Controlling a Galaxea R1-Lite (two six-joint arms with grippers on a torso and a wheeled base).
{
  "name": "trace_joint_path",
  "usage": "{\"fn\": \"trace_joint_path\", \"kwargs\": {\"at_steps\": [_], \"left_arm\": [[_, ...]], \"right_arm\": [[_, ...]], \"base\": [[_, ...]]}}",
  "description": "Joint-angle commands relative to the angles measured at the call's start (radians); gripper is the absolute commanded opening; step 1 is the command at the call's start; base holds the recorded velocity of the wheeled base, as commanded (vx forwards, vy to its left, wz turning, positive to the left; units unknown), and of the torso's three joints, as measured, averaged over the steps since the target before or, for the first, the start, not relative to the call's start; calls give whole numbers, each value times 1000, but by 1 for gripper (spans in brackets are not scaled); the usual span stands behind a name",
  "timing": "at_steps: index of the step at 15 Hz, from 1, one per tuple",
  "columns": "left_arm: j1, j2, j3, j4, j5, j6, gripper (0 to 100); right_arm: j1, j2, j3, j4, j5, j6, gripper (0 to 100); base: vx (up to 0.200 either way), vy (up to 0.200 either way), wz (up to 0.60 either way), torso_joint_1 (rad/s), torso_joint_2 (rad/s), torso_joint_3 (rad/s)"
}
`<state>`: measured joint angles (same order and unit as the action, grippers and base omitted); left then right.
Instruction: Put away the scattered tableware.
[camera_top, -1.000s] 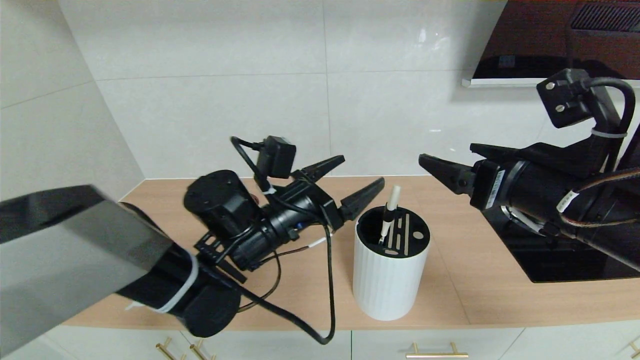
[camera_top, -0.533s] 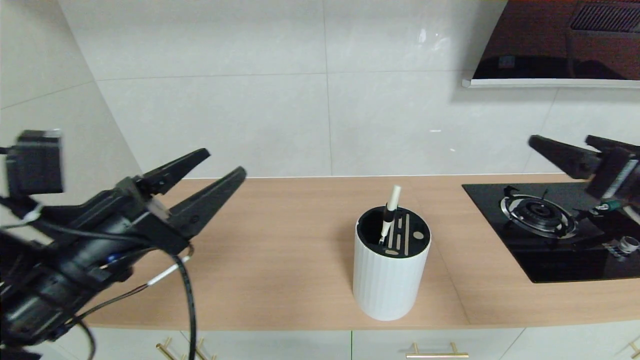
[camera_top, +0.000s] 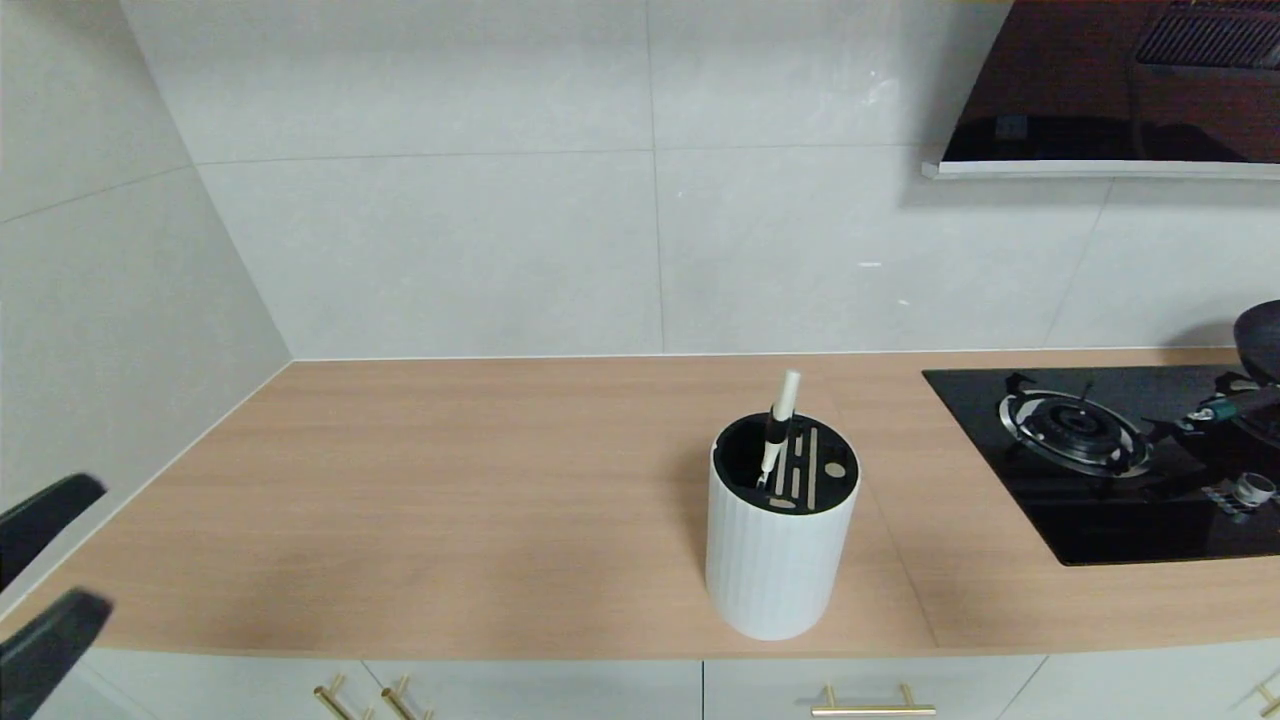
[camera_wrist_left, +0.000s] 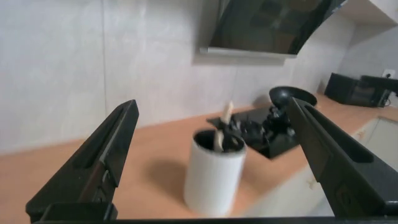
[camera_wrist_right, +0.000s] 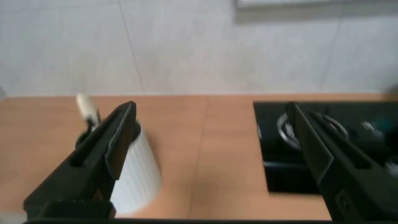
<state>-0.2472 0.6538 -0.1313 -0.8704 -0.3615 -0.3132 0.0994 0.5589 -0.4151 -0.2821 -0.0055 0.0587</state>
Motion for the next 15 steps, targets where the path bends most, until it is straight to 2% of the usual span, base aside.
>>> {"fn": "trace_joint_path", "kwargs": {"at_steps": [1, 2, 3, 4, 5, 7, 8, 9, 10, 12, 13, 15], "left_arm": [[40, -556, -169, 596, 7, -53, 100], [55, -557, -186, 645, 67, -40, 100], [55, -557, -174, 605, 121, -37, 100], [69, -557, -153, 550, 142, -35, 100], [115, -557, -123, 496, 147, -35, 100], [155, -557, -64, 395, 161, -12, 100], [213, -582, -28, 380, 154, 2, 100], [252, -646, -8, 430, 141, 13, 100], [256, -654, 16, 464, 144, 45, 100], [256, -654, 131, 446, 164, 128, 100], [256, -654, 131, 550, 188, 189, 100], [256, -654, 131, 725, 397, 312, 100]], "right_arm": [[-13, -223, 13, 124, 6, -2, 100], [-13, -275, 16, 202, 4, -5, 100], [-15, -315, 19, 247, -1, -11, 100], [-17, -367, 29, 316, -5, -27, 100], [-32, -438, 55, 382, -13, -51, 100], [-104, -530, 114, 420, -37, -77, 100], [-109, -550, 147, 417, -57, -79, 100], [-107, -553, 171, 416, -111, -80, 100], [-107, -557, 197, 414, -154, -80, 100], [-107, -557, 280, 366, -163, -83, 100], [-107, -557, 340, 307, -163, -85, 100], [-107, -557, 415, 222, -160, -79, 100]], "base": [[0, 0, 0, 0, 0, 0], [0, 0, 0, 0, 0, 0], [0, 0, 0, 0, 0, 0], [0, 0, 0, 0, 0, 0], [0, 0, 0, 0, 0, 0], [0, 0, 0, 0, 0, 0], [0, 0, 0, 0, 0, 0], [0, 0, 0, 0, 0, 0], [0, 0, 0, 0, 0, 0], [0, 0, 0, 0, 0, 0], [0, 0, 0, 0, 0, 0], [0, 0, 0, 0, 0, 0]]}}
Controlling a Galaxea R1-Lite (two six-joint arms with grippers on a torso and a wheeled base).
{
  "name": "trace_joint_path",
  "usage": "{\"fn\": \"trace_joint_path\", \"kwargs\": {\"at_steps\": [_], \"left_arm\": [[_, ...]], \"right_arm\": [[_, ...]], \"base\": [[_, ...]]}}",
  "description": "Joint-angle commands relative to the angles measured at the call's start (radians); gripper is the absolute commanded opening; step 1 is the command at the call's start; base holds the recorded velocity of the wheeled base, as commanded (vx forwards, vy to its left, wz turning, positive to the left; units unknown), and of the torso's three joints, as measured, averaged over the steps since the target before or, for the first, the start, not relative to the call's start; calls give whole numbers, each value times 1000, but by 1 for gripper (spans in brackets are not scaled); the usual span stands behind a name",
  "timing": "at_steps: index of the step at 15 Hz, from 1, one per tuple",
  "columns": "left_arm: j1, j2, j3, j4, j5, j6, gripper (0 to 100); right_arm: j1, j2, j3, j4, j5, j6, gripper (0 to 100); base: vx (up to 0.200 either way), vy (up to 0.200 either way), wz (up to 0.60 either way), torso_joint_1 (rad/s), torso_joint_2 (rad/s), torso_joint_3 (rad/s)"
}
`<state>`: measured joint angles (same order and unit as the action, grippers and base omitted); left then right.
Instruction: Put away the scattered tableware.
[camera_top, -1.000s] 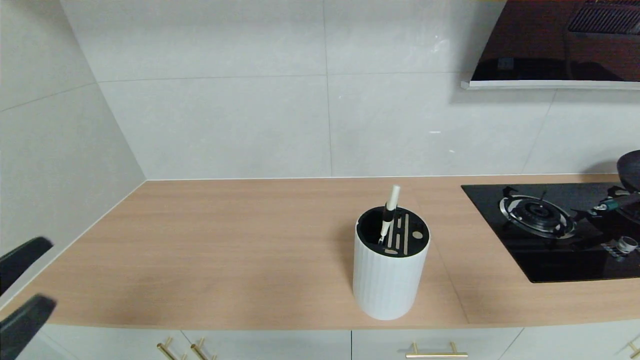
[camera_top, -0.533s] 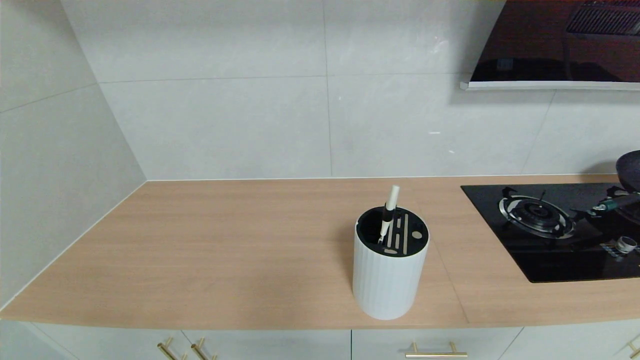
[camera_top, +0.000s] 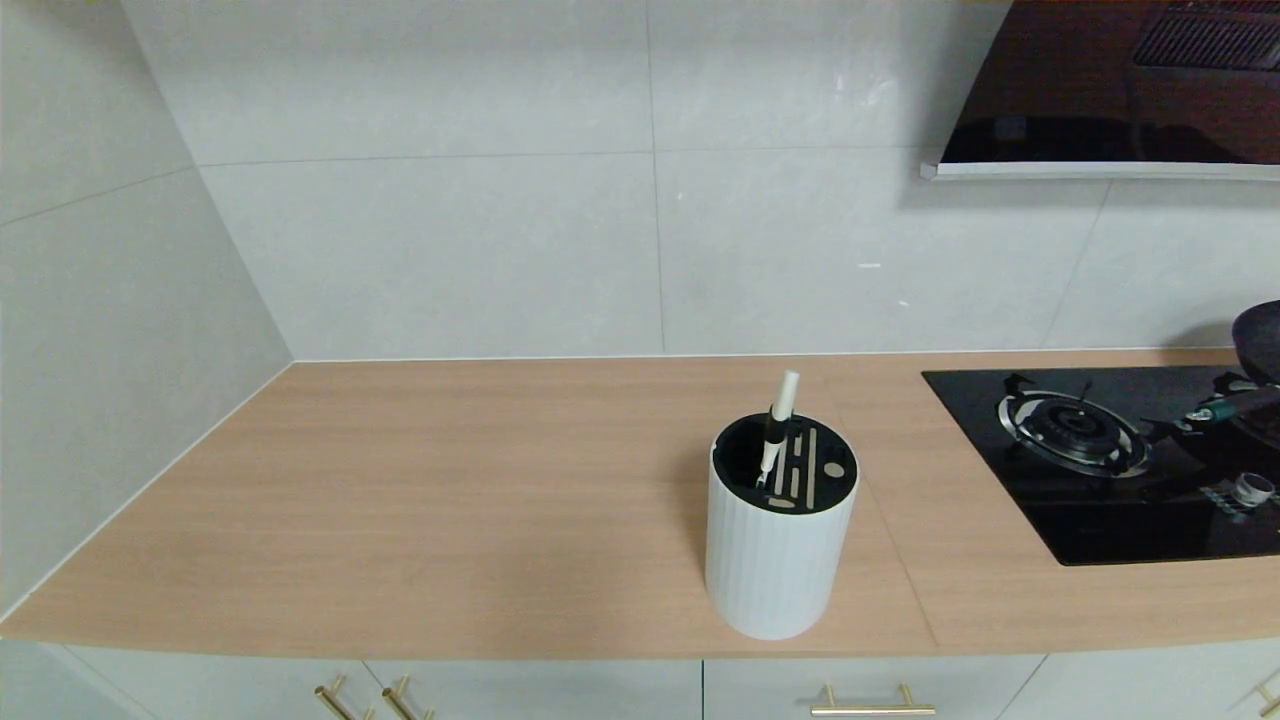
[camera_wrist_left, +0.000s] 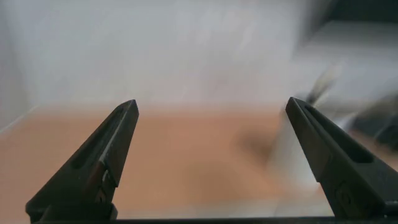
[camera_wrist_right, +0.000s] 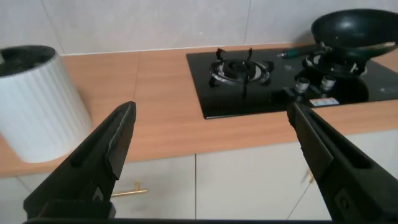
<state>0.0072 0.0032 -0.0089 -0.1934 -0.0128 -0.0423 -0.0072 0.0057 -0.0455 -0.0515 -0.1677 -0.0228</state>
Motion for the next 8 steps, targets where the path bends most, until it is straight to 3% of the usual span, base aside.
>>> {"fn": "trace_joint_path", "kwargs": {"at_steps": [1, 2, 3, 5, 8], "left_arm": [[2, -3, 3, 186, 165, 82, 100], [2, -3, -6, 198, 197, 75, 100], [2, -3, 4, 172, 175, 67, 100], [2, -3, 9, 187, 74, 35, 100], [0, -3, 9, 192, 59, 65, 100]], "right_arm": [[0, -4, 44, 7, 4, 14, 100], [0, -4, 44, 9, 4, 27, 100], [1, -3, 44, 9, 5, 30, 100], [1, -3, 44, 9, 14, 34, 100], [4, -3, 42, 61, 106, 30, 100]], "base": [[0, 0, 0, 0, 0, 0], [0, 0, 0, 0, 0, 0], [0, 0, 0, 0, 0, 0], [0, 0, 0, 0, 0, 0], [0, 0, 0, 0, 0, 0]]}}
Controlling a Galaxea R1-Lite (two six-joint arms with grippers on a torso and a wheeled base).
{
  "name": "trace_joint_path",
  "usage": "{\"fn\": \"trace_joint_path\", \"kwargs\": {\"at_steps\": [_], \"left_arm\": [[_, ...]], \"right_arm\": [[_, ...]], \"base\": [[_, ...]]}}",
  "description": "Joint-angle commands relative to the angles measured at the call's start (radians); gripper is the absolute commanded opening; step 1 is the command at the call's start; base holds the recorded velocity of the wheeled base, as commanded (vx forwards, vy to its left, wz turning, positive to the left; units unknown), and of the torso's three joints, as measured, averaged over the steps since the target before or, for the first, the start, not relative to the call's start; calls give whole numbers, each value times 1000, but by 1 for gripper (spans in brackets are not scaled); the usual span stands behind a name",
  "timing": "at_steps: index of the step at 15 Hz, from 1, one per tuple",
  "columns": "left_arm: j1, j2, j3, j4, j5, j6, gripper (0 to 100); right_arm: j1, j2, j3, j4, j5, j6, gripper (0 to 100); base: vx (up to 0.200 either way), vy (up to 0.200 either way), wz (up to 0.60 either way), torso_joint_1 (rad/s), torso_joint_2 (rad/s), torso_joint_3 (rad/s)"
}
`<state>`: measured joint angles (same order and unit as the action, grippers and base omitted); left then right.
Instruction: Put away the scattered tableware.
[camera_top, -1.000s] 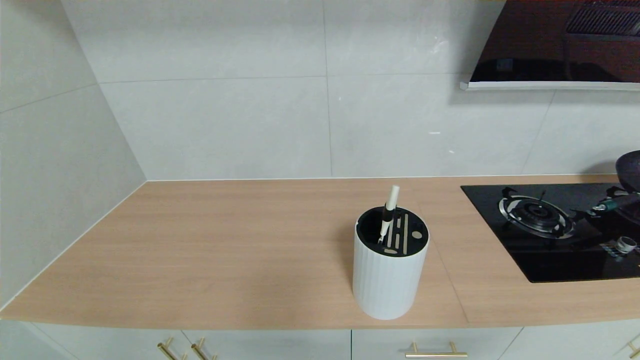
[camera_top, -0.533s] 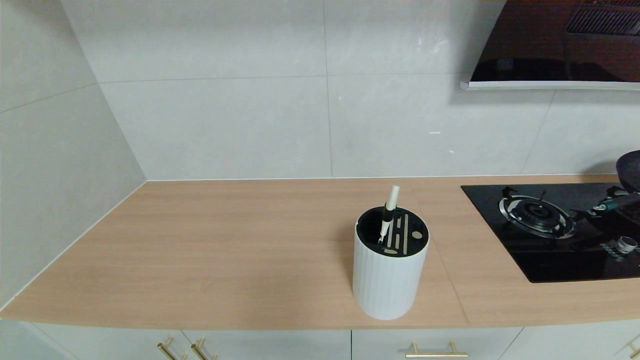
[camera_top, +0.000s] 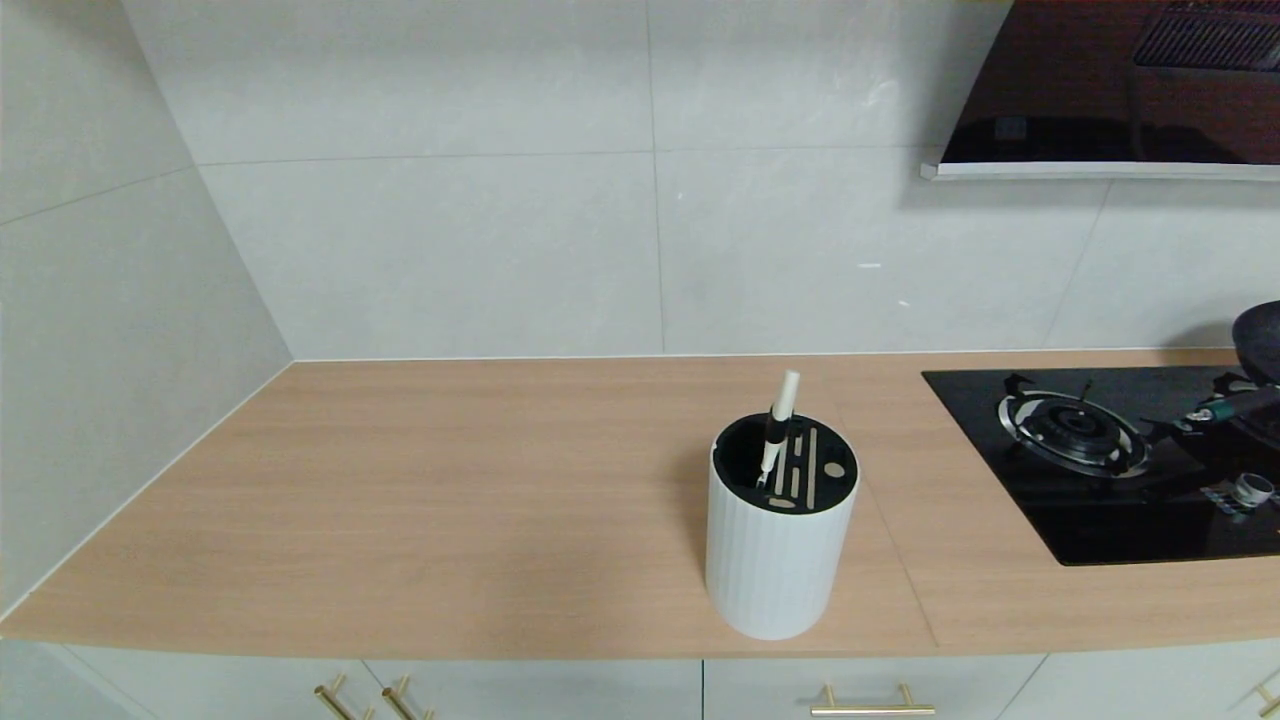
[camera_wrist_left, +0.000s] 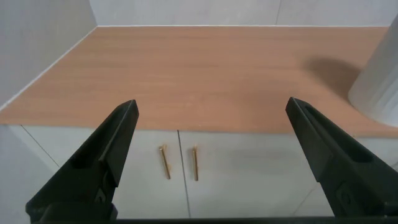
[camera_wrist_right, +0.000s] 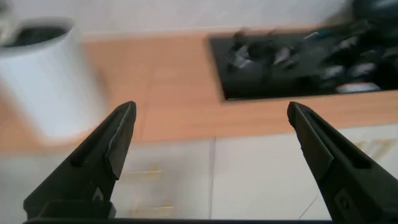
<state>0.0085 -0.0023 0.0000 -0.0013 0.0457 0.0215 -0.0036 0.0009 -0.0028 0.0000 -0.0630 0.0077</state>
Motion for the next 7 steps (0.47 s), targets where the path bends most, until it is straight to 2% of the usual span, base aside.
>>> {"fn": "trace_joint_path", "kwargs": {"at_steps": [1, 4, 7], "left_arm": [[1, 2, 0, 0, 0, 3, 100], [1, 2, 0, -2, 2, -34, 100], [1, 2, 0, -2, 2, -32, 100]], "right_arm": [[1, 2, 1, 5, 5, -3, 100], [2, 2, 1, 3, 11, -3, 100], [2, 1, 1, 3, 11, 0, 100]], "base": [[0, 0, 0, 0, 0, 0], [0, 0, 0, 0, 0, 0], [0, 0, 0, 0, 0, 0]]}}
